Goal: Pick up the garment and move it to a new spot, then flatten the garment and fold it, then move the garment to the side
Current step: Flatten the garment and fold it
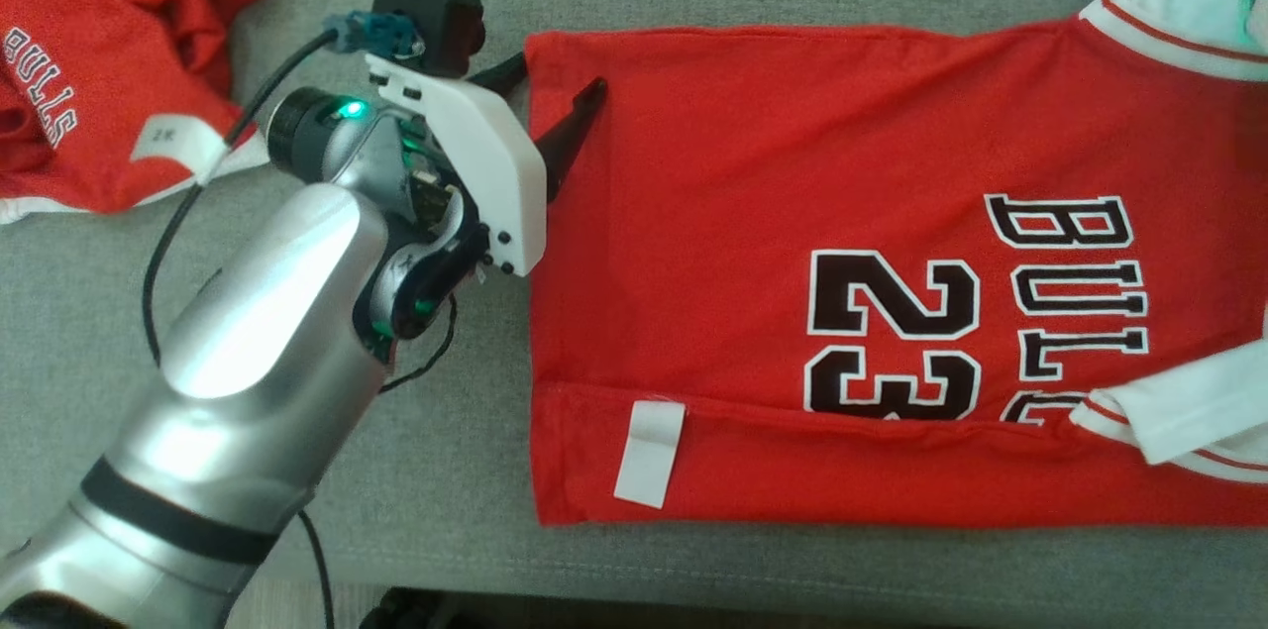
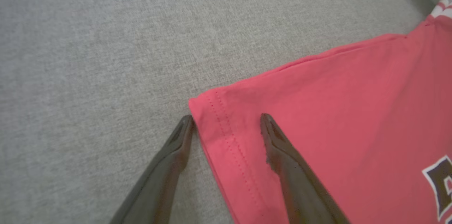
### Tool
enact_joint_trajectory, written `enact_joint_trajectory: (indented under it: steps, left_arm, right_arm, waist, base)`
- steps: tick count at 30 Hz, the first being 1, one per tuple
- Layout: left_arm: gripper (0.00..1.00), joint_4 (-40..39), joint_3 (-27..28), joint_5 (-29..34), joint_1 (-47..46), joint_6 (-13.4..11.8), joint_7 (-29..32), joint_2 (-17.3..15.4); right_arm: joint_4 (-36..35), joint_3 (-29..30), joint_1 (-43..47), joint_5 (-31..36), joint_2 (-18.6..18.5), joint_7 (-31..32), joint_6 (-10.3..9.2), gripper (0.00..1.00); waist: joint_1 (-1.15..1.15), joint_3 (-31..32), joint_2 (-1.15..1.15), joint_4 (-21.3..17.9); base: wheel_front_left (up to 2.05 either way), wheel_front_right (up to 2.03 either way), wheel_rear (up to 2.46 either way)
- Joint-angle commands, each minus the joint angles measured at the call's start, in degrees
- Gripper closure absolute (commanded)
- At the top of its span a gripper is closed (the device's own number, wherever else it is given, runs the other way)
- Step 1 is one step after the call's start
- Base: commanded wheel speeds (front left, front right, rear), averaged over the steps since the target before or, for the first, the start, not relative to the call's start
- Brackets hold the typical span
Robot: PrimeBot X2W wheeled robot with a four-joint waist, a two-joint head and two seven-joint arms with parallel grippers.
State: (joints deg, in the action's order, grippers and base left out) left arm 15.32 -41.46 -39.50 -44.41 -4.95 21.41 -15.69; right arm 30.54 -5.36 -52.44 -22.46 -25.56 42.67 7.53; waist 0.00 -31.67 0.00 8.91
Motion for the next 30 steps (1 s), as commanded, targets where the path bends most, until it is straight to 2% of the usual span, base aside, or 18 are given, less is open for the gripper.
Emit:
enact_joint_trajectory:
  steps: [1,2,4,5,6,11,15,19,25,30]
  left_arm:
    - [0.00,0.15,1.50,-0.29,-0.72,0.17,0.76,-1.01]
    - [0.00,0.39,1.53,-0.51,-0.87,0.41,0.57,-0.75]
    - [0.00,1.04,1.39,-0.74,-1.28,1.01,0.26,-0.32]
    - [0.20,1.45,1.37,-0.73,-1.62,1.22,-0.06,-0.09]
    - [1.00,1.86,1.46,-0.67,-1.94,1.32,-0.58,0.12]
    - [1.00,3.23,2.23,-0.53,-2.86,1.90,-3.46,0.37]
    - [1.00,2.58,4.44,-1.02,-2.36,1.03,-6.70,-0.29]
    - [1.00,-0.78,6.67,-2.01,-0.24,0.12,-8.70,-2.16]
    - [1.00,-7.81,8.52,-3.82,6.20,-1.61,-10.00,-4.79]
    - [1.00,-14.82,9.73,-5.76,12.57,-2.74,-10.14,-7.39]
  right_arm:
    - [-0.86,-0.85,-0.31,-0.45,-0.21,0.18,-0.04,0.79]
    - [-0.67,-1.12,-0.30,-0.91,-0.34,0.12,-0.04,1.00]
    - [-0.82,-2.42,-0.06,-2.63,-0.54,0.32,-0.04,1.00]
    - [-1.05,-2.77,-0.02,-3.54,-0.71,0.00,-0.04,1.00]
    - [-1.33,-3.07,-0.02,-4.23,-0.89,-0.64,-0.04,1.00]
    - [-3.11,-3.70,-0.40,-7.22,-2.24,-5.54,-0.04,1.00]
    - [-4.42,-2.12,-0.58,-10.44,-3.44,-9.20,-0.04,1.00]
    - [-8.20,-2.71,1.61,-13.07,-6.10,-9.86,-0.04,1.00]
    - [-17.08,-1.30,10.69,-17.35,-9.74,-10.58,-0.04,1.00]
    - [-27.20,1.51,22.65,-19.35,-10.85,-9.80,-0.04,1.00]
  waist:
    - [0.00,0.05,0.00,-0.09]
    - [0.00,0.12,0.00,-0.17]
    - [0.00,0.22,0.00,-0.34]
    - [0.00,0.23,0.00,-0.47]
    - [0.00,0.23,0.00,-0.63]
    - [0.00,0.72,0.00,-1.48]
    - [0.00,1.84,0.00,-2.19]
    - [0.00,2.62,0.00,-3.07]
    - [0.00,4.97,0.00,-4.28]
    - [0.00,6.32,0.00,-5.89]
  base:
    - [0.00,0.00,0.00]
    - [0.00,0.00,0.00]
    - [0.00,0.00,0.00]
    - [0.00,0.00,0.00]
    - [0.00,0.00,0.00]
    - [0.00,0.00,0.00]
    - [0.00,0.00,0.00]
    - [0.00,0.00,0.00]
    - [0.00,0.00,0.00]
    - [0.00,0.00,0.00]
